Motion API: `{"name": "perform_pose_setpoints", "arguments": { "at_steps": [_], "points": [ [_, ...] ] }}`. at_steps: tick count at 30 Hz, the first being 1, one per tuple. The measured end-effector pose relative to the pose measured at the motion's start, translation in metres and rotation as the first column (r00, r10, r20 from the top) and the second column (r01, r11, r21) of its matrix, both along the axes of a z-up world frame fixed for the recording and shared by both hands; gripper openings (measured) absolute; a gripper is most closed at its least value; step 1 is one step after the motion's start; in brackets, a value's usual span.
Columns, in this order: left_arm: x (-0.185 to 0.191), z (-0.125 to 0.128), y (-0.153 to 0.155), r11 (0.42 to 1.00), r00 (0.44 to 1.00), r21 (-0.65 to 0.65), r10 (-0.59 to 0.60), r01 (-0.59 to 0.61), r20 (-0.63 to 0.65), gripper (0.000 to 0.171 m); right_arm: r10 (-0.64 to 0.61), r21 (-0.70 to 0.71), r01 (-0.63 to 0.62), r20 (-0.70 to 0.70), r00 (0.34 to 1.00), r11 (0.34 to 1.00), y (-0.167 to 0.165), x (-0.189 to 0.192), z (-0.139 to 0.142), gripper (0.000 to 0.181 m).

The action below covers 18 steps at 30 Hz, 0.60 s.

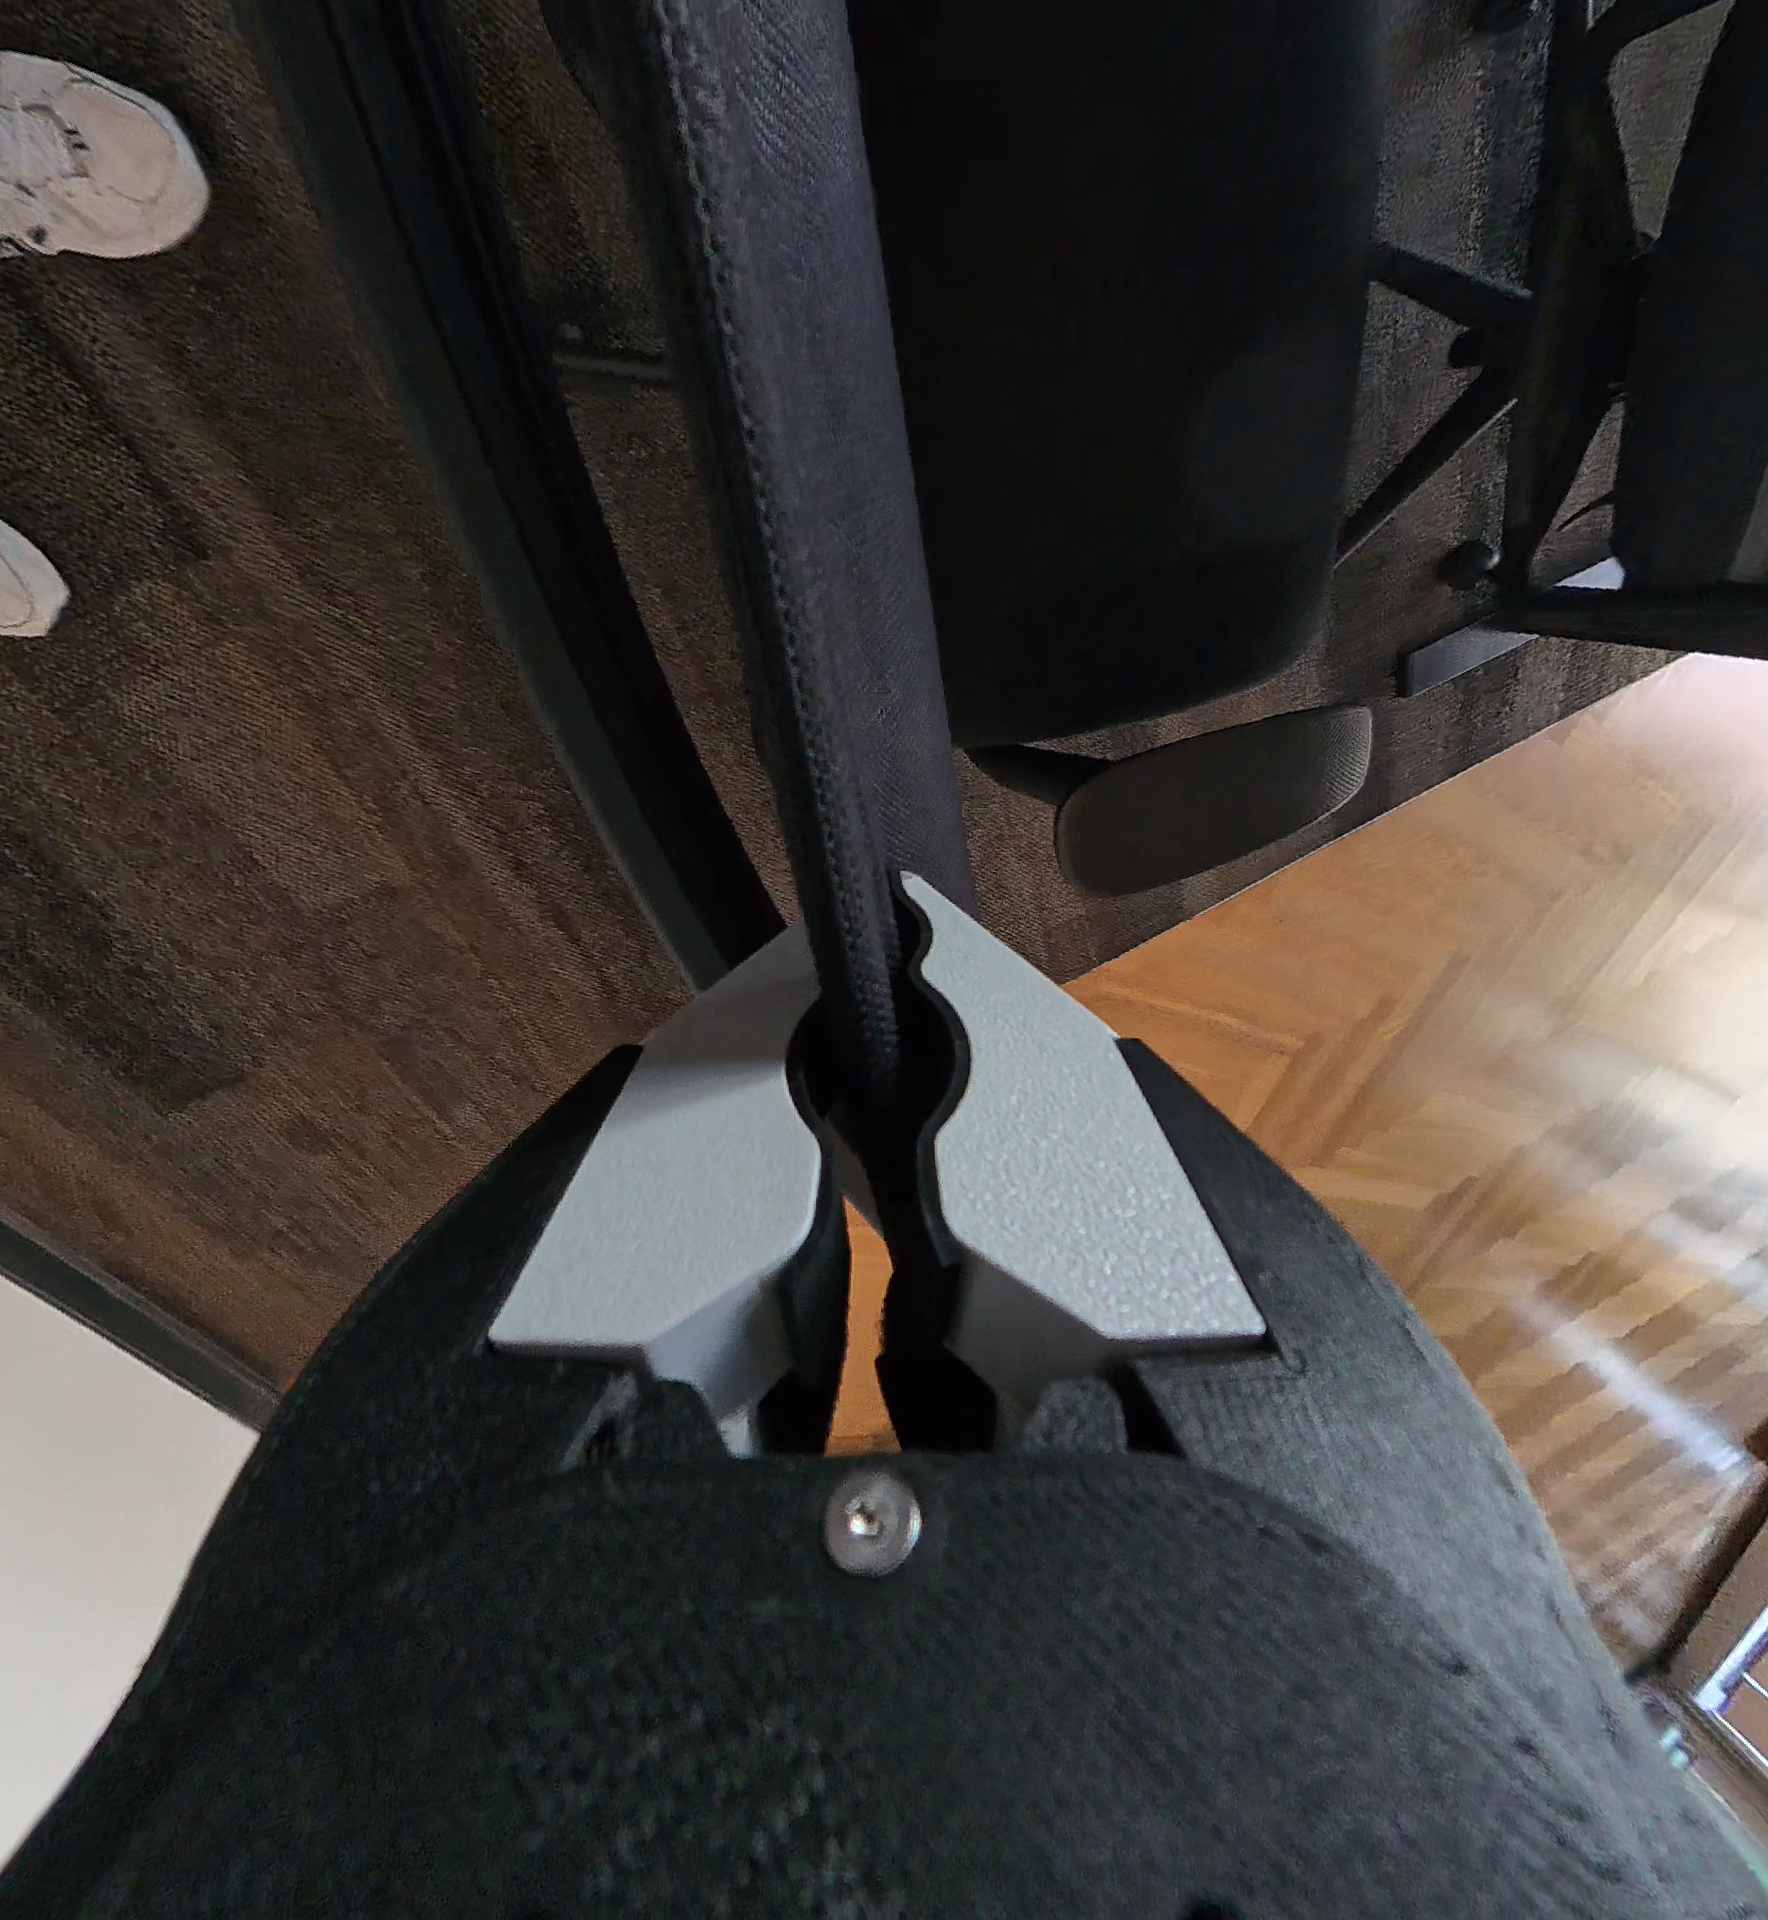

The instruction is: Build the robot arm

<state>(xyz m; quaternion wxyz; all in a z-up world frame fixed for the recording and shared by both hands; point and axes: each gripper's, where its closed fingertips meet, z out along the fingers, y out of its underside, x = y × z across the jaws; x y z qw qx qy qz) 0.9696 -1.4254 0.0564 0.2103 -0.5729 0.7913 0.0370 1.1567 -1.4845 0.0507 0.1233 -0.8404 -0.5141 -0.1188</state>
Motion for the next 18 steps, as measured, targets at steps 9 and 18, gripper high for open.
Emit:
{"name": "perform_pose_setpoints", "arguments": {
  "at_steps": [9,18],
  "points": [
    [-0.066,-0.005,-0.196,0.99,0.995,-0.144,-0.014,0.0,-0.098,0.0,-0.116,-0.001,0.116,-0.055,0.992,0.993,-0.191,-0.063,0.001,0.001],
    [-0.129,-0.006,-0.399,0.893,0.926,-0.395,-0.315,0.215,-0.209,0.0,-0.544,0.121,0.539,0.007,0.839,0.833,-0.387,-0.096,0.021,0.05]
  ]
}}
